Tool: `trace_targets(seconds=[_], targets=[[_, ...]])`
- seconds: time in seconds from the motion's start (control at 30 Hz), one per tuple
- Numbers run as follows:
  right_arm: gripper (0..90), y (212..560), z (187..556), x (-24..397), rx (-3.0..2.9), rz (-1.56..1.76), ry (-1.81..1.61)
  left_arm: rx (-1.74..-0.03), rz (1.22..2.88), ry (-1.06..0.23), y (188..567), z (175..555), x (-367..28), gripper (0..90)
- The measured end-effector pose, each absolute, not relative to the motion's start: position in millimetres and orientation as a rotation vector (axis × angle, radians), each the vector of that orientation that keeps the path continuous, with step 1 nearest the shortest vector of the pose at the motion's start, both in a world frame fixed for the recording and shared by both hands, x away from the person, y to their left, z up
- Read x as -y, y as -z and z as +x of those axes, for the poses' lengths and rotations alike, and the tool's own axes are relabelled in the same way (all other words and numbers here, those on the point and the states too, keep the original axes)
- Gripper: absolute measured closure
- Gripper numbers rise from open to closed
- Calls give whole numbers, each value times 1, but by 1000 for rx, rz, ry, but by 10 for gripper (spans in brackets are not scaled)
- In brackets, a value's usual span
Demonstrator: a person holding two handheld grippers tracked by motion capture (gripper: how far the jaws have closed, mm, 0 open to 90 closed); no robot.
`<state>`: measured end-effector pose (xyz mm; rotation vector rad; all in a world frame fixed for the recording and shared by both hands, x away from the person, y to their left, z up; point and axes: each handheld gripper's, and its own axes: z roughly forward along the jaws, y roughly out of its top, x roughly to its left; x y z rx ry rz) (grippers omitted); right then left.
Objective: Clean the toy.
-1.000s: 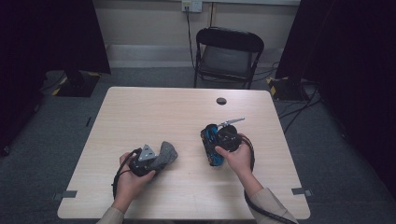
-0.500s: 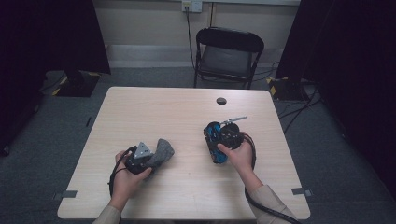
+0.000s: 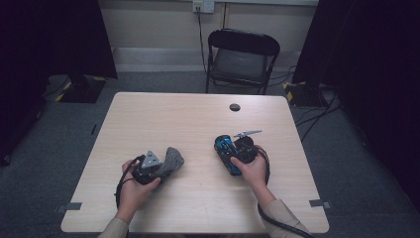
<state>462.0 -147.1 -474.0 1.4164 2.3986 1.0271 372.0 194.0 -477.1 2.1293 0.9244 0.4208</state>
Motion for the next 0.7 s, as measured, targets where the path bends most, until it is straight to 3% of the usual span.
trace_targets(seconds=[0.7], targets=[[275,478,463,147,-2398,1417,-1016,-925,2133,-422,479,372,-195,671]])
